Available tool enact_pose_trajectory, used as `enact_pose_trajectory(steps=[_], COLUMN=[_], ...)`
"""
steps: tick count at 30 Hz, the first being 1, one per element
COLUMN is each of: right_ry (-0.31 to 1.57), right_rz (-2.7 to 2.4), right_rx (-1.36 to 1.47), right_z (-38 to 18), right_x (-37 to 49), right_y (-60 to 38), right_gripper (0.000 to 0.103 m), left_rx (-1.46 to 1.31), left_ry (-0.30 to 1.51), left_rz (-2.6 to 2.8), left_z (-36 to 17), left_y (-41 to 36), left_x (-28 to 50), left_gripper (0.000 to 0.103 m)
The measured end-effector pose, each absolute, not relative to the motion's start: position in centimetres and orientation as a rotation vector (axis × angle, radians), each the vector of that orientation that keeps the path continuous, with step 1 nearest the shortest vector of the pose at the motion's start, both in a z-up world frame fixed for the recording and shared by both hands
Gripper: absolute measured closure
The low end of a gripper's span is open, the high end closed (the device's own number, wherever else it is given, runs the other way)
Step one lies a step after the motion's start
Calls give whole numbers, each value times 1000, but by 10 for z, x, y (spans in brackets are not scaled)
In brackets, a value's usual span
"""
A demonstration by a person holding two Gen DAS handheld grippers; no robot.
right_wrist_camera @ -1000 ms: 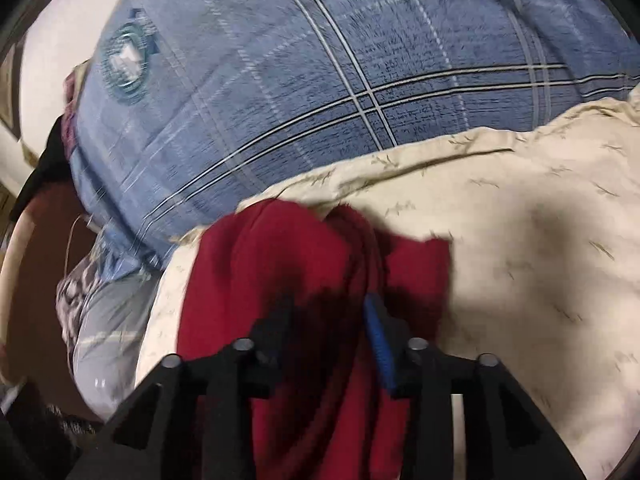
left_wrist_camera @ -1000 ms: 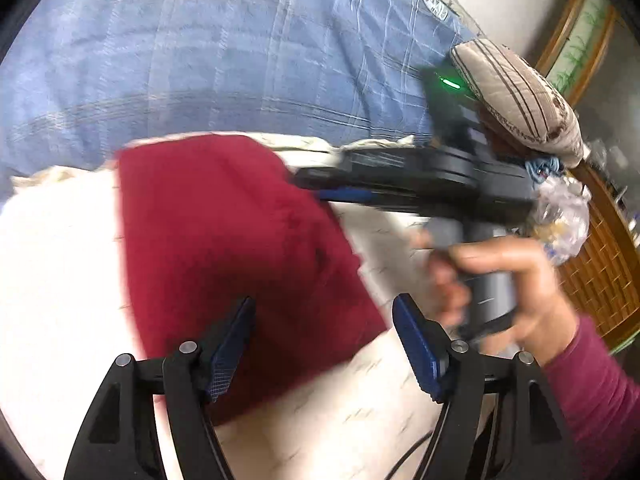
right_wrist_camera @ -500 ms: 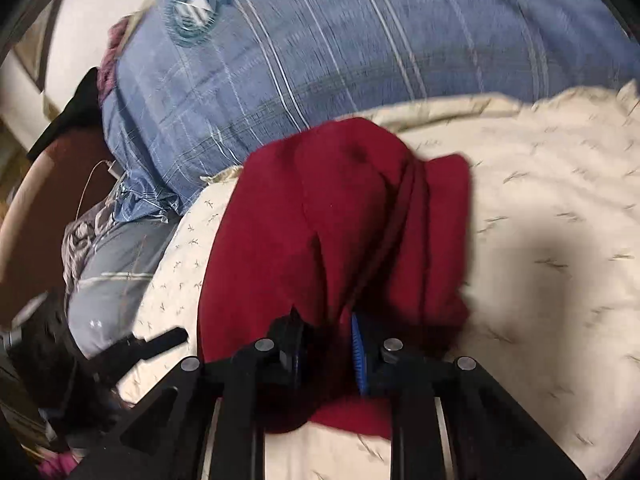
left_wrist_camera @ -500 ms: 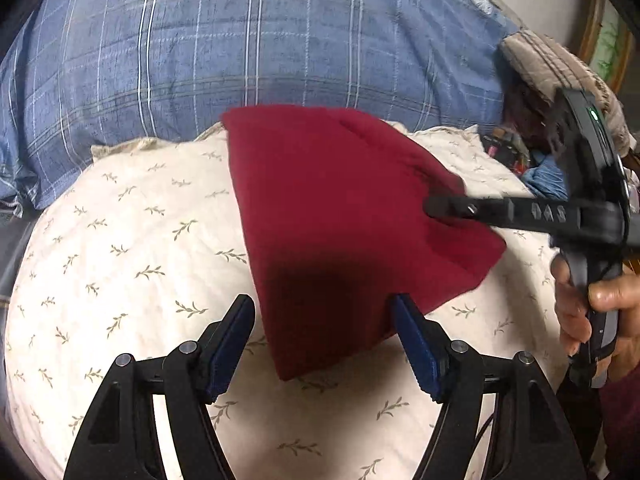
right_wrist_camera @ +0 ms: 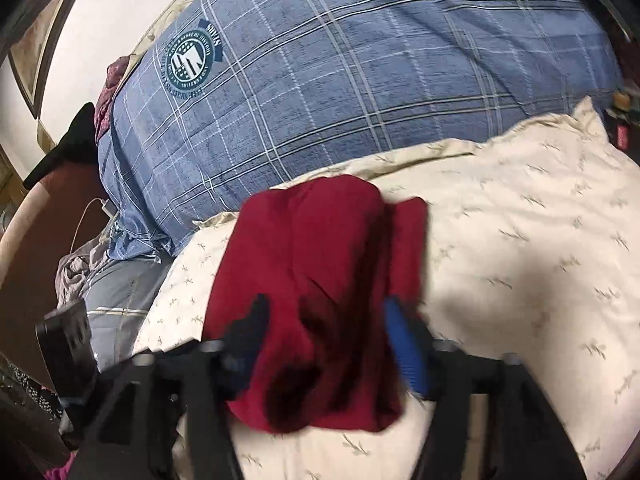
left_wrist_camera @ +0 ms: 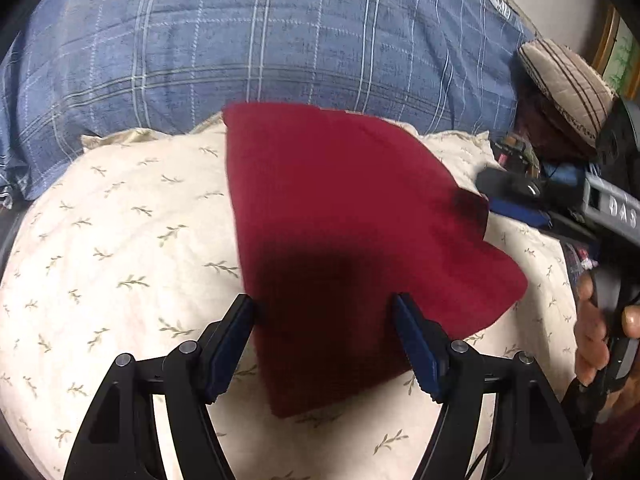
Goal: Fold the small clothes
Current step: 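Lower the folded bundle onto the sheet with the right tool, release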
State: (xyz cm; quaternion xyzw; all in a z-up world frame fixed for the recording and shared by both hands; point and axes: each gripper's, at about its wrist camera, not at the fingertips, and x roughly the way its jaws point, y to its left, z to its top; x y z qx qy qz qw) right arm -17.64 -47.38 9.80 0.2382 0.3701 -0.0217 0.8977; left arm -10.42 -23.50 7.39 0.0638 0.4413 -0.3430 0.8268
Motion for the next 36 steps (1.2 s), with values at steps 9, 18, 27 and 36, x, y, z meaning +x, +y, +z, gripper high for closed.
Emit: enact_pose_trajectory(steps=[9, 18, 27, 36], right_ry=[822, 741, 800, 799], right_rz=[-70, -4, 61, 218], right_rx=[469, 655, 596, 684], right_z=[65, 54, 50, 84], right_x=[-175, -159, -133, -180], right_y=[-492, -528, -506, -452], right_gripper=[78, 8, 58, 62], left_rx=[-4, -172, -135, -128], left_ry=[899, 1066, 1053, 1046], left_rz=[-778, -869, -888, -858], left_z=[89, 44, 36, 99], left_y=[-214, -226, -242, -171], left_x=[-78, -20, -6, -68], left_gripper=[21, 18, 33, 43])
